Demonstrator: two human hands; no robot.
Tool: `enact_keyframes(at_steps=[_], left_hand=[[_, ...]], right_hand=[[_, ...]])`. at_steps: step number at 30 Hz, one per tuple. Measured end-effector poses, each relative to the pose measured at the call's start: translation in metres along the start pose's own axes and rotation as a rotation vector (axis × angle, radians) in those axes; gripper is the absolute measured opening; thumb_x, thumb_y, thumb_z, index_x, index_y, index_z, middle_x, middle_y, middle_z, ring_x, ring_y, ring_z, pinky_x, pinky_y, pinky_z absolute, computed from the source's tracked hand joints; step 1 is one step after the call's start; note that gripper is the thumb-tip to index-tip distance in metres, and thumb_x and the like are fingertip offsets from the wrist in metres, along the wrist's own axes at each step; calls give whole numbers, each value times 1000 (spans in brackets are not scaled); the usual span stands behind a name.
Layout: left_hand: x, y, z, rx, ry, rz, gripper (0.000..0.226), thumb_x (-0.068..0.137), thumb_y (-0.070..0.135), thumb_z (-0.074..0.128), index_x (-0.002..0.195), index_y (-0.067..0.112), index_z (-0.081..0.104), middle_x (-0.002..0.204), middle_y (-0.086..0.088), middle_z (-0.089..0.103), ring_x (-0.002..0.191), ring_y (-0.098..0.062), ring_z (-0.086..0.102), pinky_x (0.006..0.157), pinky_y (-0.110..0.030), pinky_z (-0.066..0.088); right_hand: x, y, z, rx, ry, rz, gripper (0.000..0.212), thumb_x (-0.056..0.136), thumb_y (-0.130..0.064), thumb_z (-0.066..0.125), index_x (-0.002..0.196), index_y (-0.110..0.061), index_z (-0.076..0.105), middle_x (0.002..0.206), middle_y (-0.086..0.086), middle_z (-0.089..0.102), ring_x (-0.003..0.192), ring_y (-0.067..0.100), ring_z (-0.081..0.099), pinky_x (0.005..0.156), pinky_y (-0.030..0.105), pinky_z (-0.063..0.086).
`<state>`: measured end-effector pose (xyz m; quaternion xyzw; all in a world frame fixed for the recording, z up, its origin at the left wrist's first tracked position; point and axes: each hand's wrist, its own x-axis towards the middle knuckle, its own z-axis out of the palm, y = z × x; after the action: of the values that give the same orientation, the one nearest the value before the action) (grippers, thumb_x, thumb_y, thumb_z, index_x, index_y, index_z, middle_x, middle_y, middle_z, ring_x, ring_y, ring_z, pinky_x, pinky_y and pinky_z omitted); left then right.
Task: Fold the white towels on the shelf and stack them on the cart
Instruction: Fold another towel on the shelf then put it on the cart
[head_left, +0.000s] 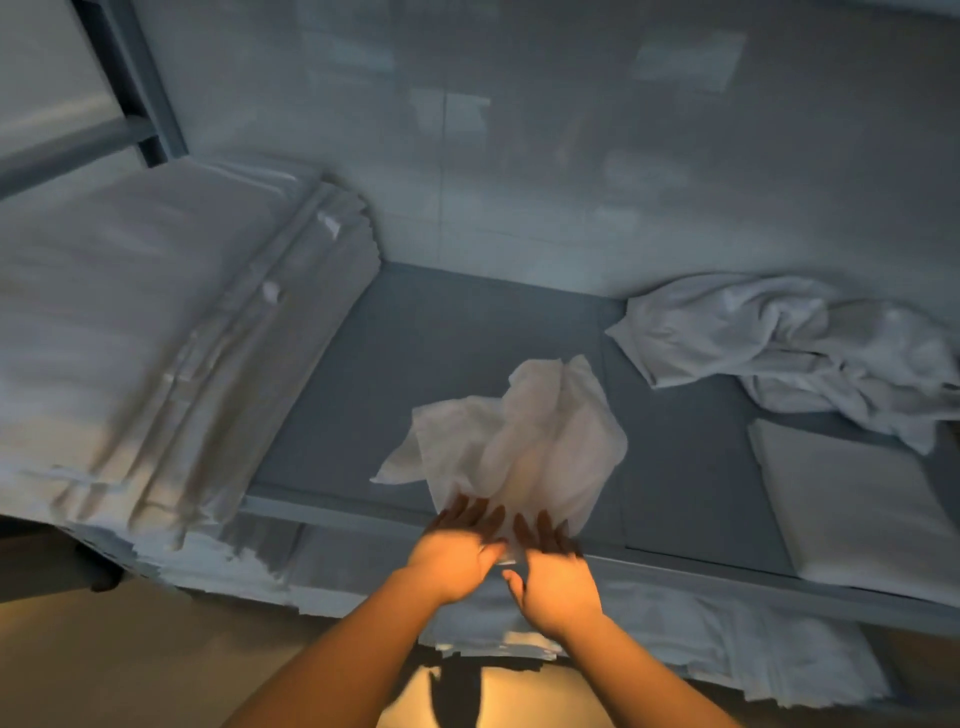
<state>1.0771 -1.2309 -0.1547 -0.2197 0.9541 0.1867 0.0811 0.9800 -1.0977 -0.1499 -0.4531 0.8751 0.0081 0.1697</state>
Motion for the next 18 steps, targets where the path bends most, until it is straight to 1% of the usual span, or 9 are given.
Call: enact_keyframes(at_steps=[2, 4, 6, 8, 9, 10, 12, 15, 18], left_hand=[[0, 17, -13, -54, -21, -83, 44, 98, 41, 39, 139, 24, 46, 144, -7, 44, 133, -30, 38, 102, -31, 33], [1, 31, -27, -1, 176, -106, 31, 95, 33, 44, 115, 18, 63, 118, -11, 61, 109, -31, 55, 86, -33, 40], [7, 37, -37, 3, 485, -59, 15, 83, 21, 63, 95, 13, 68, 96, -9, 65, 89, -34, 61, 75, -40, 44], [17, 37, -42, -49, 596, -64, 28, 76, 19, 72, 103, 15, 67, 105, -6, 64, 96, -31, 60, 79, -42, 42], [22, 36, -46, -66, 540, -97, 38, 80, 25, 68, 117, 18, 62, 121, -3, 58, 111, -28, 54, 88, -39, 35], [27, 34, -47, -73, 478, -116, 47, 85, 32, 62, 130, 21, 53, 134, 0, 50, 123, -24, 45, 94, -36, 28], [38, 27, -42, -44, 427, -127, 57, 90, 41, 54, 142, 24, 38, 143, 6, 40, 132, -17, 35, 99, -31, 21], [47, 24, -41, -17, 344, -185, 53, 94, 44, 49, 142, 26, 34, 133, 7, 47, 123, -15, 43, 98, -29, 24], [46, 17, -40, 32, 268, -212, 28, 98, 35, 44, 122, 23, 54, 117, 3, 54, 113, -18, 49, 94, -29, 26]], right_hand=[[-8, 6, -7, -62, -18, 40, 52, 93, -50, 41, 140, -27, 41, 145, 4, 42, 132, 27, 38, 113, 47, 17], [-11, 7, -20, -66, 1, 70, 39, 93, -45, 43, 124, -26, 56, 126, 4, 59, 123, 26, 46, 109, 54, 20], [-9, 9, -38, -71, 241, 16, 21, 82, -34, 64, 99, -23, 69, 96, 6, 69, 101, 28, 59, 93, 51, 43], [0, 16, -50, 22, 502, -59, 19, 61, -17, 83, 77, -16, 72, 77, 7, 67, 81, 32, 65, 69, 41, 54], [8, 19, -55, 111, 576, -99, 23, 61, -12, 82, 82, -13, 72, 85, 9, 67, 85, 34, 64, 69, 40, 55], [17, 20, -62, 180, 590, -119, 29, 67, -9, 78, 94, -10, 71, 99, 12, 66, 96, 36, 62, 78, 41, 53], [37, 23, -74, 210, 560, -151, 42, 81, -12, 66, 122, -10, 59, 130, 15, 53, 124, 34, 47, 103, 42, 38], [61, 25, -79, 128, 423, -247, 57, 91, -24, 54, 144, -22, 36, 154, 1, 27, 146, 20, 14, 118, 42, 5], [69, 29, -73, 9, 338, -322, 43, 92, -33, 54, 134, -27, 48, 156, -5, 22, 147, 17, -1, 117, 47, -8]])
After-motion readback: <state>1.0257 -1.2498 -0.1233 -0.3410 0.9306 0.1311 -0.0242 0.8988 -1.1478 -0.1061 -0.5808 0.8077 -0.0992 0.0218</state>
